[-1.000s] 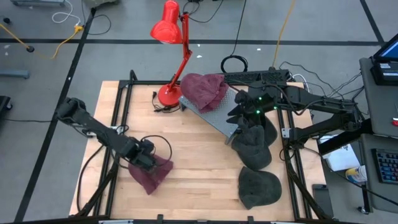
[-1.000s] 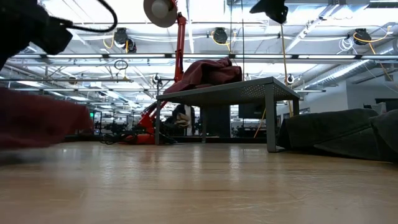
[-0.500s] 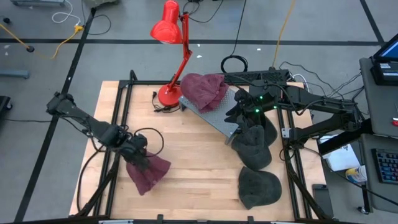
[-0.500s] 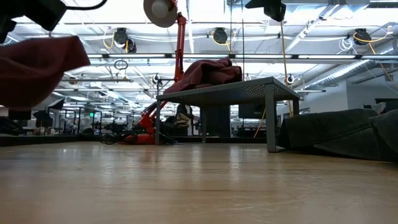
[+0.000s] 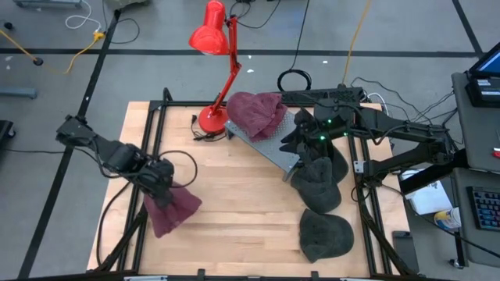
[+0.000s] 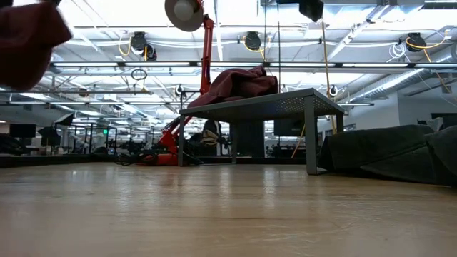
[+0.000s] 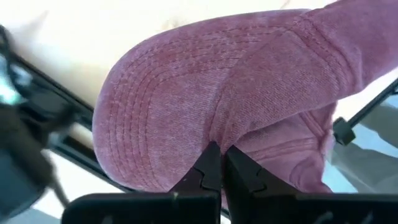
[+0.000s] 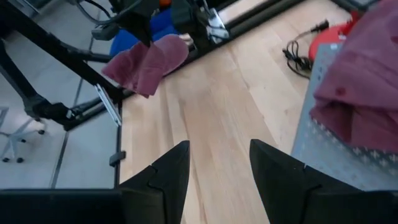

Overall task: Pick & Place hat
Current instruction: Stack the red cap on top of the red cap on the shelf

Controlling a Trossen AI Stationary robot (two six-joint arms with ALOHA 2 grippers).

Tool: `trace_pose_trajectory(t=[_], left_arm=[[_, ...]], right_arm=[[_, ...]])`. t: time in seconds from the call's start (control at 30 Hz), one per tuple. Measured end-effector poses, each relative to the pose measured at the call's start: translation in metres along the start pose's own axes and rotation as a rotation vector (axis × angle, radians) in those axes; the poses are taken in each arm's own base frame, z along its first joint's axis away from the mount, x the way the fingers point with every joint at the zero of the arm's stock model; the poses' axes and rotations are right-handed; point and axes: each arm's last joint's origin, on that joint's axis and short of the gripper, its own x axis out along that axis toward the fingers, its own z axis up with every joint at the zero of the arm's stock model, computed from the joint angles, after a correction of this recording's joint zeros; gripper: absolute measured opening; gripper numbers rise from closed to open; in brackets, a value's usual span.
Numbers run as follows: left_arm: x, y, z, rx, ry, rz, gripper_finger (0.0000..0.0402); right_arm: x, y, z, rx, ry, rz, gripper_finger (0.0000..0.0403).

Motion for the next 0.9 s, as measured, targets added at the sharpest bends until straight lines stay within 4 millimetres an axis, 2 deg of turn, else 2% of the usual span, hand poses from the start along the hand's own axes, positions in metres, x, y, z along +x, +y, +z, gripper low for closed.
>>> trace_pose_trajectory(t=[0.13,0.33,0.5,0.7,0.9], left_arm=[[-0.029,-0.003,0.005,0.041,-0.023,0.018,0.0000],[-0.058,-0.018,0.020,0.098,-0.077,-0.062,0.0000],[-0.070,-0.032,0.037,0.121,-0.113,-0.083,0.0000],[-0.080,-0.047,0.062,0.117,-0.143,-0.093,0.0000],[-0.091,-0.054,0.088,0.083,-0.206,-0.095,0.0000]], right_arm=[[0.000,0.002,0.004,-0.010,-0.042,0.021,0.0160],[-0.003,0.004,0.008,-0.021,-0.093,0.027,0.0160],[-0.012,0.008,0.006,-0.110,-0.125,-0.022,0.0160],[-0.033,0.021,0.003,-0.231,-0.207,-0.064,0.0160],[-0.051,0.028,0.000,-0.120,-0.262,-0.045,0.0160]])
